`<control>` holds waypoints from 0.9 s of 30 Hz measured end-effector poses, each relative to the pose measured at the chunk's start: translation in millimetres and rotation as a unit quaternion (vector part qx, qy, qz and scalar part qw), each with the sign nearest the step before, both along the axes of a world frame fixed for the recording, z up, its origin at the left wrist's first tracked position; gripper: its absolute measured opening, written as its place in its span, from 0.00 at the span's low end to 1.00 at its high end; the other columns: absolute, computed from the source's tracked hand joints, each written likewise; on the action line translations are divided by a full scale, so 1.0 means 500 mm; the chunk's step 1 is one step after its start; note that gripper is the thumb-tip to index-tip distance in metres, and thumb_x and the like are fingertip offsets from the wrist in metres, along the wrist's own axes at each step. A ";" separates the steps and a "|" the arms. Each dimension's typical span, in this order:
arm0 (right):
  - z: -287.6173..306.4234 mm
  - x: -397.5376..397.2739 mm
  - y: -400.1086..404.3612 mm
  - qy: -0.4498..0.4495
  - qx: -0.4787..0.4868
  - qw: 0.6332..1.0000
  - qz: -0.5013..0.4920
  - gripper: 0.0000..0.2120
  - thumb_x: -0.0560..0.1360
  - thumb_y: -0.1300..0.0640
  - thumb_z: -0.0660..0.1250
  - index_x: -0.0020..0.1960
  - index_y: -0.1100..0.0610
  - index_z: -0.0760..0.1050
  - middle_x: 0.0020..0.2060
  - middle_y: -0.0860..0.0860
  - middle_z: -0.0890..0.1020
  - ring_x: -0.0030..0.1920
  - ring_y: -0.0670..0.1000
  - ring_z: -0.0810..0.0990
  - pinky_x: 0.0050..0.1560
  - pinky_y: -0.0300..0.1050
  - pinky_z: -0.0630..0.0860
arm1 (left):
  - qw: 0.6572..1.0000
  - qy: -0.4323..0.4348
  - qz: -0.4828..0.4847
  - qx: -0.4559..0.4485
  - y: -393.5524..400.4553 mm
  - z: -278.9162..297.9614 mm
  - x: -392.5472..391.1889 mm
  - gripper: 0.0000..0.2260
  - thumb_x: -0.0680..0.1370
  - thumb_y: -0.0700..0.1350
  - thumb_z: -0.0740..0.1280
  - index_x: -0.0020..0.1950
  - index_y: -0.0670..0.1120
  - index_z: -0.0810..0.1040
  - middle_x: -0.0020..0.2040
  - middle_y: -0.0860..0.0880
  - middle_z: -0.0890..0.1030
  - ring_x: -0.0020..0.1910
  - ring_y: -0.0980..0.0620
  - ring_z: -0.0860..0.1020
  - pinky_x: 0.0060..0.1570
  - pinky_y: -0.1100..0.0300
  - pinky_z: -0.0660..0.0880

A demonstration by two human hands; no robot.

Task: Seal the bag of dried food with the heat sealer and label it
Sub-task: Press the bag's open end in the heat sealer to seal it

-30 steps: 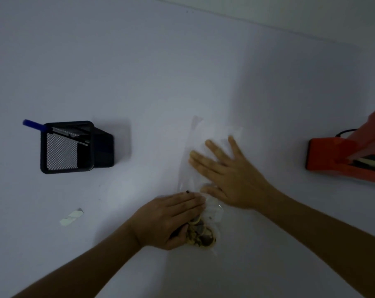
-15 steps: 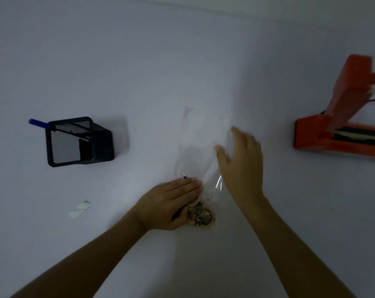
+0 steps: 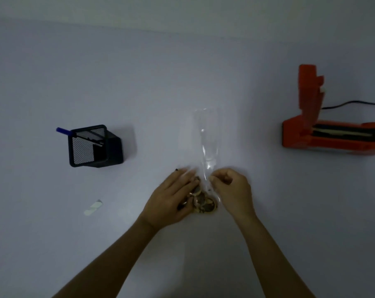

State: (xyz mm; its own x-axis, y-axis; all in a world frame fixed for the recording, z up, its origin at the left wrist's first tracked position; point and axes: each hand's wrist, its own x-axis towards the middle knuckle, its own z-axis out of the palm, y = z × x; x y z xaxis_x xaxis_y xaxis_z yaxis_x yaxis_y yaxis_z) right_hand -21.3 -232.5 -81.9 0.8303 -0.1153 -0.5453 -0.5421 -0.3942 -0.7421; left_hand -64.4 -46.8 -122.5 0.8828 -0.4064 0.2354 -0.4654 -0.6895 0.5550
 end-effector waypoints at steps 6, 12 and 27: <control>0.004 0.019 -0.050 0.068 0.169 0.983 -0.037 0.02 0.76 0.61 0.68 0.46 0.57 0.75 0.47 0.53 0.85 0.42 0.50 0.85 0.39 0.44 0.80 | 0.900 0.211 0.317 -0.214 -0.035 0.071 0.018 0.21 0.77 0.51 0.67 0.69 0.52 0.67 0.61 0.56 0.74 0.57 0.62 0.75 0.54 0.71 0.73; 0.021 0.006 -0.065 0.102 0.239 0.966 -0.005 0.04 0.77 0.61 0.66 0.45 0.54 0.75 0.50 0.55 0.85 0.50 0.55 0.85 0.49 0.51 0.82 | 0.837 0.372 0.295 -0.274 -0.043 0.097 0.067 0.07 0.77 0.50 0.68 0.51 0.50 0.81 0.43 0.50 0.83 0.43 0.56 0.81 0.45 0.65 0.78; 0.149 -0.090 -0.123 0.043 0.235 0.970 -0.042 0.09 0.76 0.58 0.68 0.55 0.58 0.81 0.49 0.52 0.86 0.50 0.53 0.85 0.57 0.52 0.78 | 0.792 0.472 0.171 -0.348 -0.111 0.175 -0.040 0.05 0.76 0.45 0.70 0.47 0.45 0.84 0.44 0.44 0.85 0.47 0.48 0.83 0.48 0.57 0.80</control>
